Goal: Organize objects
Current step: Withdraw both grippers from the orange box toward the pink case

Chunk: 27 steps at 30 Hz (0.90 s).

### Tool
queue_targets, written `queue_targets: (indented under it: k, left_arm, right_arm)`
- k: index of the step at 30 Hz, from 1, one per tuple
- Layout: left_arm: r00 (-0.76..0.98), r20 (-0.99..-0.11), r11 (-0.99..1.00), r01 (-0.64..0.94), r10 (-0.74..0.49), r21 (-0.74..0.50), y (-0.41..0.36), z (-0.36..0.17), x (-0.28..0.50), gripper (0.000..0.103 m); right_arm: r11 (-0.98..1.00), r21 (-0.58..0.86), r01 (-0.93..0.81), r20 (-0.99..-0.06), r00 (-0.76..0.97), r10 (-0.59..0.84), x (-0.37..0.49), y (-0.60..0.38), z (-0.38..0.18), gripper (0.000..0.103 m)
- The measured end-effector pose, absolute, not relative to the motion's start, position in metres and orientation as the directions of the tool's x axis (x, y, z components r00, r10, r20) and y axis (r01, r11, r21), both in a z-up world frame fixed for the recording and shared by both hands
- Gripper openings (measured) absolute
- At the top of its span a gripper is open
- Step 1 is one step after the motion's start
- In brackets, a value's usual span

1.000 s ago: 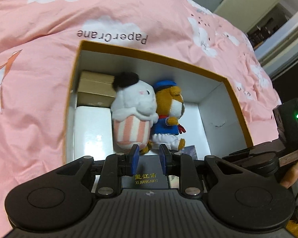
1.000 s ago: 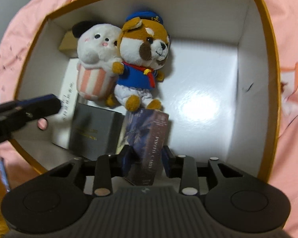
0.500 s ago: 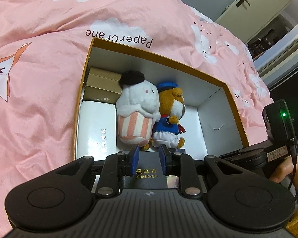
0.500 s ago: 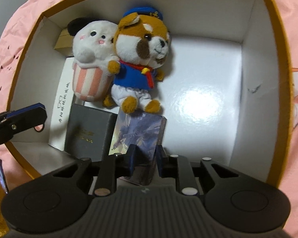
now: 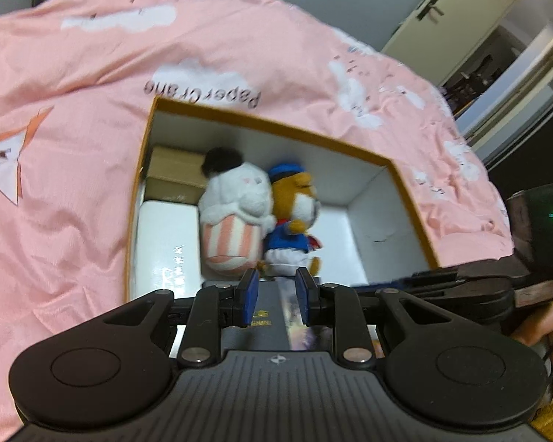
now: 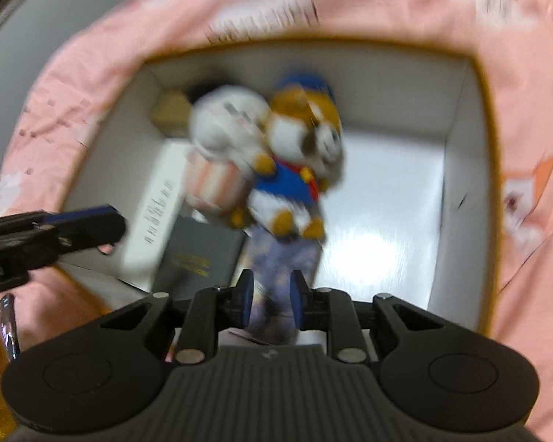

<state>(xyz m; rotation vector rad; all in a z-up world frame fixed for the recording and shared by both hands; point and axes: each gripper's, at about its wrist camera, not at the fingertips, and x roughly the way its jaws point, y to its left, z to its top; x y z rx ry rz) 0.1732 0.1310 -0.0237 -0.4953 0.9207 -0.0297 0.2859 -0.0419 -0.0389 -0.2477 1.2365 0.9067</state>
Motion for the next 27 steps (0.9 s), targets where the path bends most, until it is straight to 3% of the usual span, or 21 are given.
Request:
queue_targets:
  k: [7, 11, 23, 27]
  left_arm:
    - [0.693, -0.695, 0.939, -0.074, -0.194, -0.336, 0.089, 0.013, 0.122, 0.028]
    - [0.7, -0.695, 0.949, -0.076, -0.167, -0.305, 0.064, 0.014, 0.088, 0.028]
    - [0.527, -0.848, 0.986, -0.114, -0.046, -0.124, 0.024, -0.033, 0.038, 0.028]
    - [0.48, -0.877, 0.978, -0.18, -0.009, -0.109, 0.034, -0.044, 0.032, 0.028]
  right_arm:
    - [0.594, 0.275, -0.756, -0.75, 0.218, 0.625, 0.224, -0.074, 0.016, 0.024]
    - [0.603, 0.237, -0.761, -0.712, 0.286, 0.641, 0.182, -0.101, 0.024, 0.029]
    - [0.657, 0.138, -0.741, -0.811, 0.296, 0.504, 0.11, -0.126, -0.056, 0.029]
    - [0.59, 0.124, -0.798, -0.841, 0.231, 0.49, 0.089, -0.116, -0.07, 0.041]
